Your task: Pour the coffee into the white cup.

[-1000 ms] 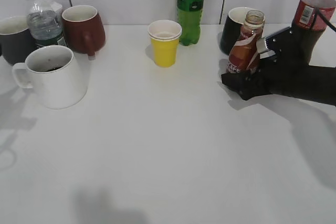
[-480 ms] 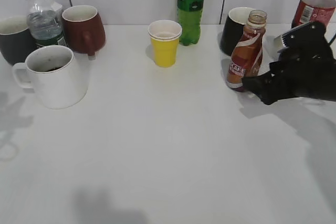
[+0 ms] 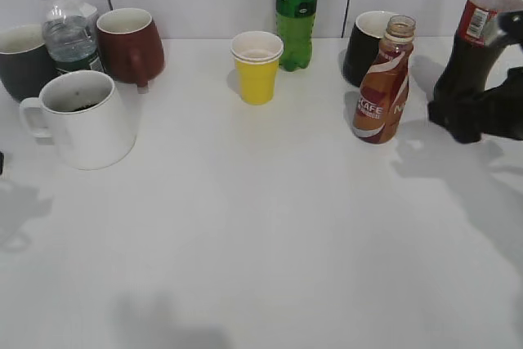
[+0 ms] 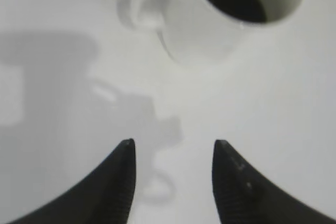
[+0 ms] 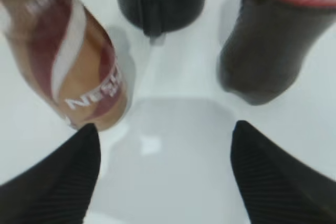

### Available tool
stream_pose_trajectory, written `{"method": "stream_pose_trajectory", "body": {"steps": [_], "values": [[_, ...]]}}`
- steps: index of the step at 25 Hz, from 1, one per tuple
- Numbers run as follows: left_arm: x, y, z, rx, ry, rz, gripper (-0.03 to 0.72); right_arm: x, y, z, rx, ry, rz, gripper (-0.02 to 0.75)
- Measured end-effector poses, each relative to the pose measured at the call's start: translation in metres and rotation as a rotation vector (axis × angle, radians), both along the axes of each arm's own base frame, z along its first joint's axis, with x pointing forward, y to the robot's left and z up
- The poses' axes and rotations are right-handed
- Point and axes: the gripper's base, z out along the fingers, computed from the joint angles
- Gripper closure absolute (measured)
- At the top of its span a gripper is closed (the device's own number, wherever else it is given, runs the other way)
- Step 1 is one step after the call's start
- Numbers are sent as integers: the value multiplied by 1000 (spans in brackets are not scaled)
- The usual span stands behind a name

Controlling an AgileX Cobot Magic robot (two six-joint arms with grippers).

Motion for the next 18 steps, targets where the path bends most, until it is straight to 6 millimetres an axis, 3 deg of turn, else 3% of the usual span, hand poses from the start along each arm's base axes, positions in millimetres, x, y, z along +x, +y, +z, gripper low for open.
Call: {"method": "stream_pose_trajectory", "body": {"steps": [6, 13, 18], "values": [[-21, -1, 14, -46, 14, -4, 321, -14, -2, 27, -13, -20, -84, 150], [-62, 4, 43, -73, -112, -24, 321, -32, -29, 43, -62, 36, -380, 154], [-85, 5, 50, -88, -115, -43, 321, -58, -34, 59, -47, 116, -428, 161]]}}
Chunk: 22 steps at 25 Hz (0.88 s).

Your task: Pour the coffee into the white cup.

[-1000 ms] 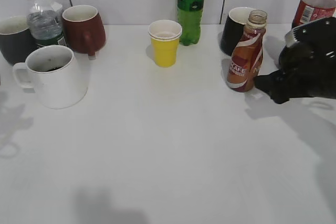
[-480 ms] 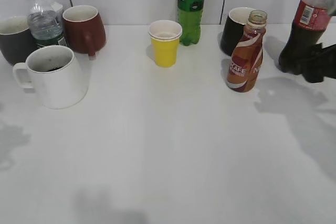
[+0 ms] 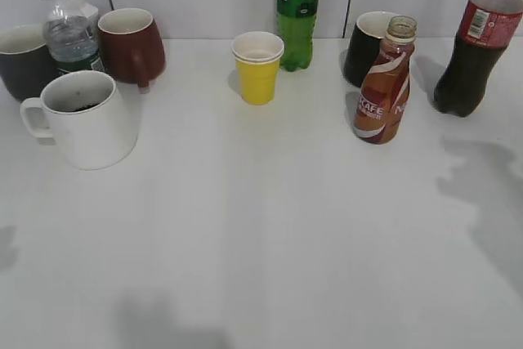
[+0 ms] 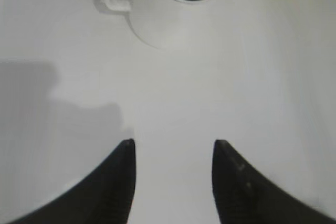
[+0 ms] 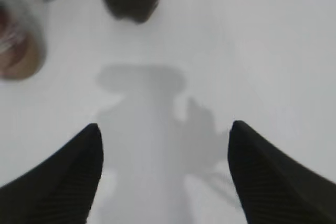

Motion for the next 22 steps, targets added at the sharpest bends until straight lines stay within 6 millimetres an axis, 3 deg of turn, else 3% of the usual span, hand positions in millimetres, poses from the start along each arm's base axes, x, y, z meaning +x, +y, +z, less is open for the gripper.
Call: {"method": "stream_pose_trajectory", "body": {"steps": [6, 12, 18, 22], "values": [[-31, 2, 8, -29, -49, -22, 321, -52, 7, 35, 90, -16, 150, 161], [-63, 11, 10, 37, -114, -28, 321, -127, 1, 64, 90, -129, 245, 162], [-81, 18, 7, 100, -176, -24, 321, -187, -11, 60, 44, -203, 255, 162], [-89, 20, -8, 137, -187, -33, 321, -207, -16, 43, 26, -214, 254, 163]]}}
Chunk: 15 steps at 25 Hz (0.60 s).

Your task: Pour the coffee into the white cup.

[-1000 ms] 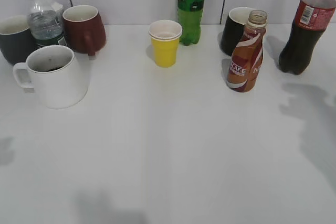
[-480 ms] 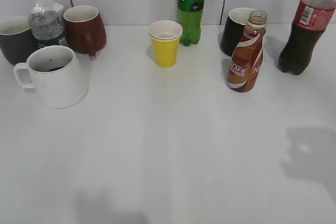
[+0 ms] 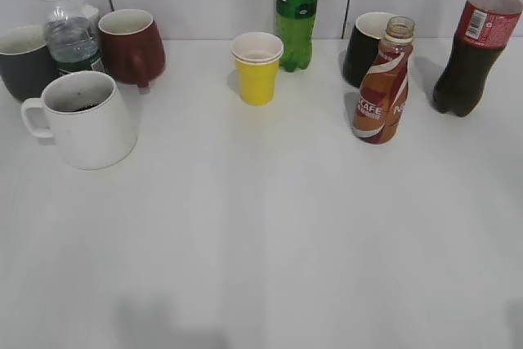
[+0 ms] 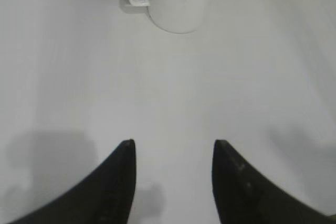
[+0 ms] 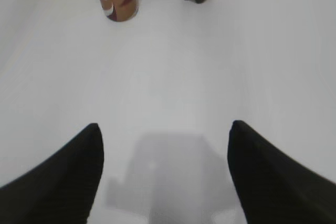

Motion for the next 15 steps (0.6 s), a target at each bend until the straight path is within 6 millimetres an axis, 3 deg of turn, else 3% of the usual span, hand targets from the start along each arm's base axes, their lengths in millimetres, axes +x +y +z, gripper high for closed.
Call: {"method": "stream_pose_trajectory", "body": {"steps": [4, 15], "values": [[-8, 4, -2, 48, -67, -6, 321, -6, -4, -12, -26, -20, -16, 164], [-11, 6, -3, 81, -95, -4, 321, -7, -4, -12, -31, -26, -21, 164]]}}
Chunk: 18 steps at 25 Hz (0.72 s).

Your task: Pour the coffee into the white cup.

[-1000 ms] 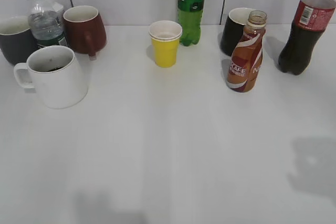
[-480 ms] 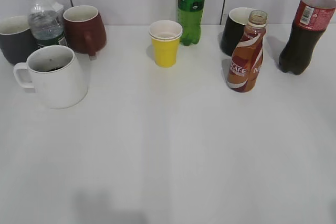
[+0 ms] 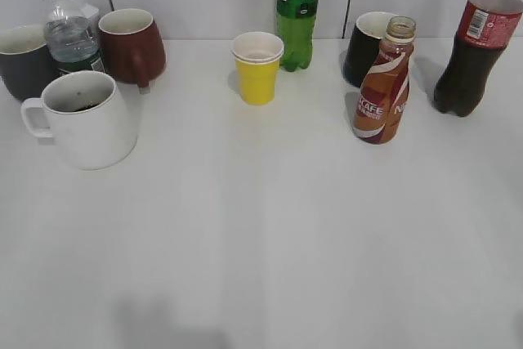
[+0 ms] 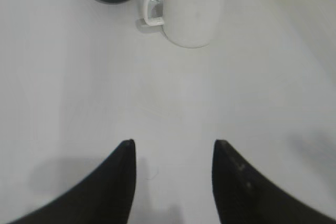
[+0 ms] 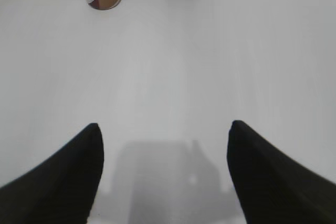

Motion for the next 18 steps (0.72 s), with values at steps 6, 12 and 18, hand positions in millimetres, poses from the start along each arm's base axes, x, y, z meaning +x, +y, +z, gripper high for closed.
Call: {"method": "stream_pose_trajectory", "body": {"steps": [6, 12, 18], "values": [[0, 0, 0, 3, 0, 1, 321, 0, 0, 0, 0, -1, 0, 166], [0, 0, 0, 3, 0, 1, 321, 0, 0, 0, 0, -2, 0, 167], [0, 0, 0, 4, -1, 20, 321, 0, 0, 0, 0, -2, -5, 167]]}}
